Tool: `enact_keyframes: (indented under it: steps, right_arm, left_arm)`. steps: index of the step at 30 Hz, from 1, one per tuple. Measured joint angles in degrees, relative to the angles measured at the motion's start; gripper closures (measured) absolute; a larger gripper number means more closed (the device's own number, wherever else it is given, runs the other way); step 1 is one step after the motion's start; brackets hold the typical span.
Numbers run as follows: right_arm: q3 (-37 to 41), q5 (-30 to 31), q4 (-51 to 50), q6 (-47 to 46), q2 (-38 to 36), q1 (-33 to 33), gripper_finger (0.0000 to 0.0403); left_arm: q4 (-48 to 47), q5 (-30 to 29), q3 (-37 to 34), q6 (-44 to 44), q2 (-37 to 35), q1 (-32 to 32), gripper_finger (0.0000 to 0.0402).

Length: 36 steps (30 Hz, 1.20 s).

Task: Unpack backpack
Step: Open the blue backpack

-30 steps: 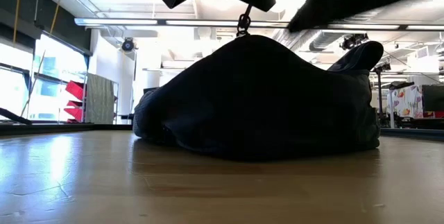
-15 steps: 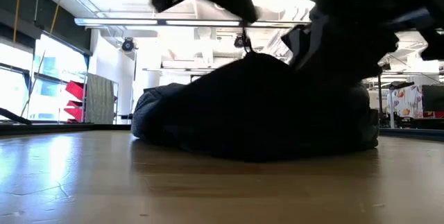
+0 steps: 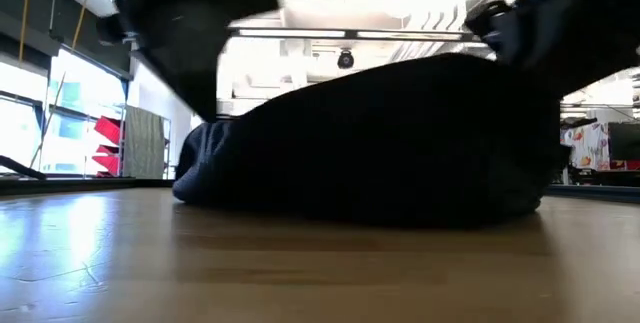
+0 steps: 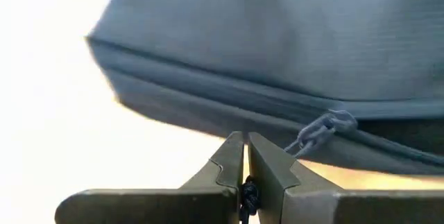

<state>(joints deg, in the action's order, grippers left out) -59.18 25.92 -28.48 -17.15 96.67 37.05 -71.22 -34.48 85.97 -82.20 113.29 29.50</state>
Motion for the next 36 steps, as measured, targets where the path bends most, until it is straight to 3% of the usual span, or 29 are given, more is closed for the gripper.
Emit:
enact_keyframes:
  steps: [6,15,18,24,28,36]
  right_arm:
    - [0.0,0.0,-7.8,-3.8,-2.7,4.0,0.0403]
    - [0.0,0.0,-4.2,-5.4,-3.2,6.1,0.0403]
    - [0.0,-1.3,0.5,-0.9,-3.2,4.4,0.0403]
    - [0.1,-7.8,12.2,19.0,-1.6,-0.2,0.0399]
    - [0.1,-12.9,20.0,26.3,-0.2,-4.2,0.0377]
    - [-1.8,-16.2,25.1,23.5,-0.1,-11.3,0.0276]
  left_arm:
    - [-16.7,0.6,0.0,-6.2,-0.1,1.0,0.0402]
    - [-17.6,1.1,-3.8,-2.5,-0.1,0.5,0.0402]
    - [-17.7,1.3,-4.8,1.4,-0.4,-1.7,0.0402]
    - [-17.6,-0.7,-6.9,10.8,-4.6,-7.3,0.0402]
    - [-17.4,-2.4,-8.8,14.4,-10.3,-10.9,0.0402]
    - [-16.6,-2.8,-13.2,13.9,-22.8,-16.4,0.0371]
